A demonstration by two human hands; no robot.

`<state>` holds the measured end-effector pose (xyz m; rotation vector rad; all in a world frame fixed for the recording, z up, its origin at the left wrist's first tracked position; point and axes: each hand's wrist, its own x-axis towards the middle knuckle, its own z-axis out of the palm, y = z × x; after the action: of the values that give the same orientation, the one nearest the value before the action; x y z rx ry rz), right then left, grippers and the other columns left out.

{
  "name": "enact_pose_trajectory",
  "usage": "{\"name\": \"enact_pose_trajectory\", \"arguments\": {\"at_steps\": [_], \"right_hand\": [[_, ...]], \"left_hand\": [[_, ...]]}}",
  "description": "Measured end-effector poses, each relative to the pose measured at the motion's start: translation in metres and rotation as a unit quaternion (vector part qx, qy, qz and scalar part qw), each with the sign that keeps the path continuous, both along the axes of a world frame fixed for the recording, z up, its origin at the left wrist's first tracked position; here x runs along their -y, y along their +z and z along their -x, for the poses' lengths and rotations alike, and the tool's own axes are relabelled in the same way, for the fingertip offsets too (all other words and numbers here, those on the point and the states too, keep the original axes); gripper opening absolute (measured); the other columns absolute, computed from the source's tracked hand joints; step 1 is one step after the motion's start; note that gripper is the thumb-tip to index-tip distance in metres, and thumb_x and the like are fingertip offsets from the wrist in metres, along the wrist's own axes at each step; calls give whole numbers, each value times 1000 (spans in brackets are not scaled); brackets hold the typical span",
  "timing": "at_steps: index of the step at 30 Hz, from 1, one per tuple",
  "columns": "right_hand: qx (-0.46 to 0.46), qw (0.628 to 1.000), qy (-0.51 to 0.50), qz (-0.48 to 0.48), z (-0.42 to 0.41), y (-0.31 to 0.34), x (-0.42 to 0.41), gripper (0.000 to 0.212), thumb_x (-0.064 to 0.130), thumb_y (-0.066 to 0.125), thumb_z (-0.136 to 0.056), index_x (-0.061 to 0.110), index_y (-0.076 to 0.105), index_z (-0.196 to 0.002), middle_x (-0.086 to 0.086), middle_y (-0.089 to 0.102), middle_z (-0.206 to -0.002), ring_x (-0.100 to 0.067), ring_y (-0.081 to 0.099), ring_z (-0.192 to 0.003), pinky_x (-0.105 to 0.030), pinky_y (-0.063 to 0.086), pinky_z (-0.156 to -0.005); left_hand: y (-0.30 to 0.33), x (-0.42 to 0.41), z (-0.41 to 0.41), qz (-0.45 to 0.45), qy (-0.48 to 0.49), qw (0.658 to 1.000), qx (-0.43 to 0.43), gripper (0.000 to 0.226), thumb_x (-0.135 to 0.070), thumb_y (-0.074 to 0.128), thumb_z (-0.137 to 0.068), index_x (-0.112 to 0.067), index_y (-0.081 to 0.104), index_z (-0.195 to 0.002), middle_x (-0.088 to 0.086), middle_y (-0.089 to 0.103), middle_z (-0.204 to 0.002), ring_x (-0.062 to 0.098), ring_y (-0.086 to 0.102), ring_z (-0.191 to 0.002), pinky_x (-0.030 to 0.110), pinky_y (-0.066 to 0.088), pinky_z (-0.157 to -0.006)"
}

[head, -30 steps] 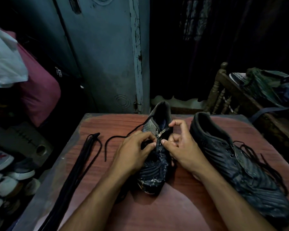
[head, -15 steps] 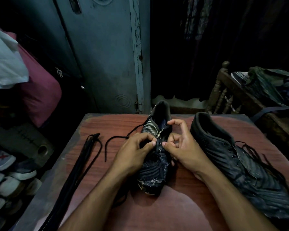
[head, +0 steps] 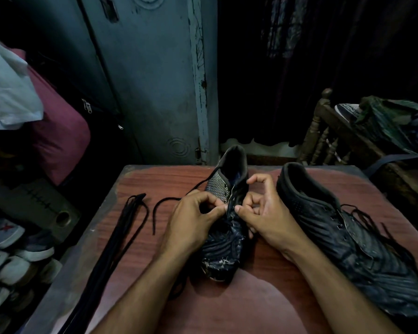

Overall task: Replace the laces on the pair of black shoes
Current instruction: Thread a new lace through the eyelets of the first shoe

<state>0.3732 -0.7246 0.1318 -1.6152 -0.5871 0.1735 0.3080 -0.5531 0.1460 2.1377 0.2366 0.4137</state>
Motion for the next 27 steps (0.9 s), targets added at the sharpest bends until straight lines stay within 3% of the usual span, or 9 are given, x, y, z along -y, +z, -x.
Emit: {"name": "enact_pose_trajectory", "arguments": {"at_steps": [4,8,16,19,23,27], "right_hand": [[18,1000,7,23,1,0,-1,23,0,71,-90,17,60,-100,10,45,-63,-14,43,-52,-30,45,-44],[45,998,-11,50,1,0,-2,15,7,79,-86,20,70,-87,9,49,-62,-11,43,-53,-26,37,-50],[81,992,-46,80,1,-2,0,13,22,74,-91,24,65,-83,-1,60,-54,-14,48,-47,-34,38,-49],[65,994,-47,78,3,2,0,16,18,70,-95,22,61,-83,5,60,-53,-10,51,-48,-34,41,-53],[59,995,-41,68,4,4,1,18,18,69,-96,24,59,-83,-5,60,-57,-19,53,-51,-43,44,-53],[84,993,-58,63,6,8,0,13,16,67,-97,20,59,-87,6,68,-71,-7,60,-58,-34,49,-60]], "left_hand": [[-1,-6,-3,18,-41,999,-16,6,-22,78,-89,-24,76,-84,-9,68,-93,-3,64,-81,24,51,-79],[-3,-10,-6,21,-67,997,-17,6,-19,76,-90,-24,77,-86,-7,68,-94,3,67,-88,28,53,-84],[-4,-11,-6,-7,-93,996,-12,9,-21,73,-92,-28,75,-88,-6,66,-94,6,65,-92,28,50,-87],[-2,-9,-5,-34,-89,995,-10,9,-20,71,-93,-27,74,-90,-5,66,-93,6,63,-90,23,47,-83],[-4,-9,-5,-41,-76,996,-7,10,-20,73,-92,-30,74,-91,-8,67,-92,5,63,-89,23,46,-82],[-6,-11,-6,-32,-65,997,-4,9,-23,73,-90,-32,72,-88,-10,69,-92,7,65,-92,34,52,-88]]}}
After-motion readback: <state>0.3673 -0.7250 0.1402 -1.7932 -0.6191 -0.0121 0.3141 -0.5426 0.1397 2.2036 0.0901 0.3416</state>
